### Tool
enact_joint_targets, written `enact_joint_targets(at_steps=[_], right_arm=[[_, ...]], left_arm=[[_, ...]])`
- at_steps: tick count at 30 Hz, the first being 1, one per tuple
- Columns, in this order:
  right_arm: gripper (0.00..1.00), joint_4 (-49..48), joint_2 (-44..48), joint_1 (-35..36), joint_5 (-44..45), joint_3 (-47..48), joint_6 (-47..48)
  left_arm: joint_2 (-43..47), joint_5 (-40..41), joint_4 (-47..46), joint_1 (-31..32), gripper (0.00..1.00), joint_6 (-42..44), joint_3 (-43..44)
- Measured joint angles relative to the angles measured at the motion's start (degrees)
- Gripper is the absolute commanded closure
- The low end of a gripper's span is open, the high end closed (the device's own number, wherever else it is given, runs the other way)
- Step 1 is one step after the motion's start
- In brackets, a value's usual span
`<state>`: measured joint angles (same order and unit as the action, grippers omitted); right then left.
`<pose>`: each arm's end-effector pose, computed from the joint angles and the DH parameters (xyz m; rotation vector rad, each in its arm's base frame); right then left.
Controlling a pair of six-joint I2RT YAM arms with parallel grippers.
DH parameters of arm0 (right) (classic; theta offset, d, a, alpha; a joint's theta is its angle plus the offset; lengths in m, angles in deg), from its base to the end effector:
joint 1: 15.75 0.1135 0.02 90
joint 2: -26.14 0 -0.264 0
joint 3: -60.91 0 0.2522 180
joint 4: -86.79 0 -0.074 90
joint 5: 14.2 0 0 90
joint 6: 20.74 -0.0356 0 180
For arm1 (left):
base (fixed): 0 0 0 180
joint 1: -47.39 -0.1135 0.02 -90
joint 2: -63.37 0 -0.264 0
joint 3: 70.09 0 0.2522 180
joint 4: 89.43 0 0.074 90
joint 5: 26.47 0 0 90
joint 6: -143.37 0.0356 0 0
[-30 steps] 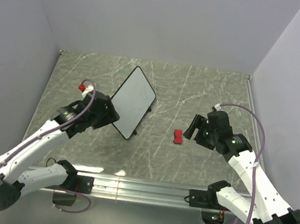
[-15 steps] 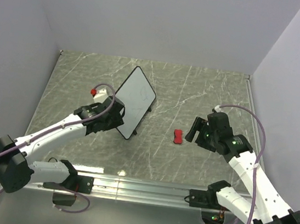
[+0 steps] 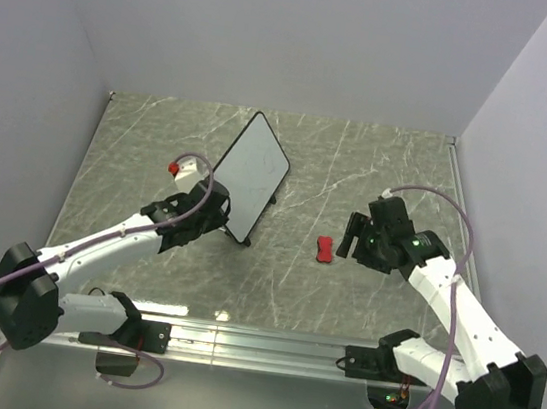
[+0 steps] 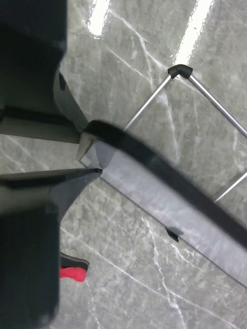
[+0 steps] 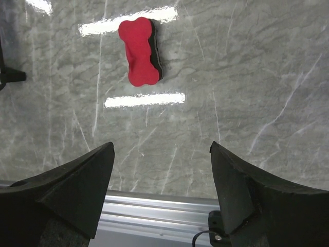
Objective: Erase the whiteboard
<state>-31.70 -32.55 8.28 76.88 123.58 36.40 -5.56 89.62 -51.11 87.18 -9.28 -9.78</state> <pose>0.1768 0.0781 0.2641 0.2084 2.6055 0.3409 0.1997 -0.1459 0.2446 -0.6635 2.2183 -0.3745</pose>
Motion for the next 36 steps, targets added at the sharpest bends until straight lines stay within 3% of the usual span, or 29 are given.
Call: enact_joint_targets(at_steps=[1,6,10,22,30,33,34,36], right_arm=[[0.18,0.02,-1.14,0.00,-0.04,0.57,0.13],[0.18,0.04,-4.72,0.00,-0.07,2.89,0.46],[0.19,0.09,-5.79,0.00,-0.04,3.93,0.59],[0.20,-0.57,-8.17,0.00,-0.07,4.35,0.72],[0.21,-1.92,-9.20,0.26,-0.22,4.35,0.11],[0.22,-2.51,-9.57,0.48,-0.31,4.35,0.11],[0.22,-2.71,-9.94,0.52,-0.39,4.35,0.13],[0.23,-3.19,-10.97,0.61,-0.55,4.35,0.11]], left_arm=[[0.15,0.42,-0.92,0.00,0.61,0.26,-0.66],[1.49,0.72,-6.54,0.04,0.53,0.74,-6.54],[4.31,0.72,-11.52,0.04,0.57,0.83,-10.82],[10.08,-0.04,-25.38,-1.49,0.58,3.67,-20.79],[6.03,-2.29,-35.36,-4.85,0.73,6.36,-22.64],[3.17,-2.86,-37.66,-5.18,0.88,7.52,-21.44],[2.03,-3.45,-38.51,-5.33,0.99,8.04,-20.81],[0.26,-4.02,-39.47,-5.66,1.00,8.59,-19.69]])
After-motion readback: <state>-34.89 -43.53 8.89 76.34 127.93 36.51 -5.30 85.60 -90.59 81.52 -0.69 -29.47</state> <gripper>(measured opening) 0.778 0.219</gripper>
